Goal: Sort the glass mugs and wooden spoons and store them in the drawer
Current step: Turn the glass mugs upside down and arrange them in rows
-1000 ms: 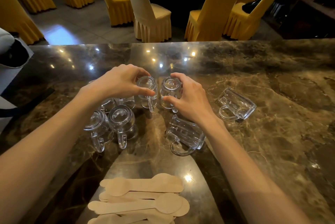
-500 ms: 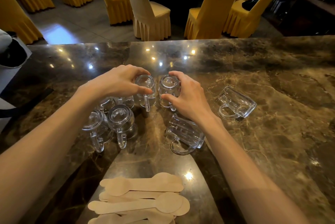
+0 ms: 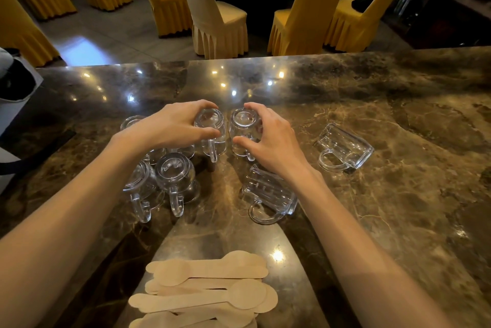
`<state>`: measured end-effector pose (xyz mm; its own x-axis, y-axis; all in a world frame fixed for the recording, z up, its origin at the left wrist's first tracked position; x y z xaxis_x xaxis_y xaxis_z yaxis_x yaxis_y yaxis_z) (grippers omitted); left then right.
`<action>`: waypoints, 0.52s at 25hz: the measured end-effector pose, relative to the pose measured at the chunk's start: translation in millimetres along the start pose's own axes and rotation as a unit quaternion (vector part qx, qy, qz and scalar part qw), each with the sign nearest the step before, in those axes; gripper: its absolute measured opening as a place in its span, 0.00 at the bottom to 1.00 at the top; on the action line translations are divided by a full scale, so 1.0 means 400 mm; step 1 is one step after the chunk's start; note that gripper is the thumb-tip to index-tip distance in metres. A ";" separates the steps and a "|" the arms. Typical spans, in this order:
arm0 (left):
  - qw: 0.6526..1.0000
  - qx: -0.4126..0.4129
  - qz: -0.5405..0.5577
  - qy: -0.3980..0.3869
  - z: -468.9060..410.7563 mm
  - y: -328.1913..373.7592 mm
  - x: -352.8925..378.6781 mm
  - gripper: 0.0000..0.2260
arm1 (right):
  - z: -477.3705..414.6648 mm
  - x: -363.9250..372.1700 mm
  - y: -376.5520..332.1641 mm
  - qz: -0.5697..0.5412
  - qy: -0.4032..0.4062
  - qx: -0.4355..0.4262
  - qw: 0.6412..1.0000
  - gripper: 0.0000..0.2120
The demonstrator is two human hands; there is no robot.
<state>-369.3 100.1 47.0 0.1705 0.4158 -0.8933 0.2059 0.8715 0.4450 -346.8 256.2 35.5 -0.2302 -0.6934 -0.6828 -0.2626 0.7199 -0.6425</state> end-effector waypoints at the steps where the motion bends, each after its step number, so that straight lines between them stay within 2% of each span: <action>1: 1.000 0.001 0.003 0.005 0.001 0.001 0.000 0.30 | 0.000 -0.001 0.001 -0.001 -0.001 -0.001 1.000 0.32; 7: 0.999 0.031 0.008 0.041 0.016 0.022 -0.010 0.33 | -0.005 -0.007 -0.001 -0.006 -0.008 -0.009 1.000 0.35; 13: 0.982 0.144 -0.020 0.120 0.049 0.146 -0.049 0.28 | 0.000 -0.063 0.028 -0.038 0.036 0.003 0.999 0.31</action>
<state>-341.6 137.8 91.5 -0.0681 0.4617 -0.8844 0.4782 0.7931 0.3772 -343.9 281.7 45.5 -0.2776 -0.7461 -0.6052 -0.2756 0.6653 -0.6938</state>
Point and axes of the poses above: each hand's wrist, its own z-axis away from the middle knuckle, its own x-axis out of the palm, y = z × x, the point moved 8 cm from there along -z, towards the middle knuckle, and after that the axes turned 9 degrees about y, right-handed, at the moved point
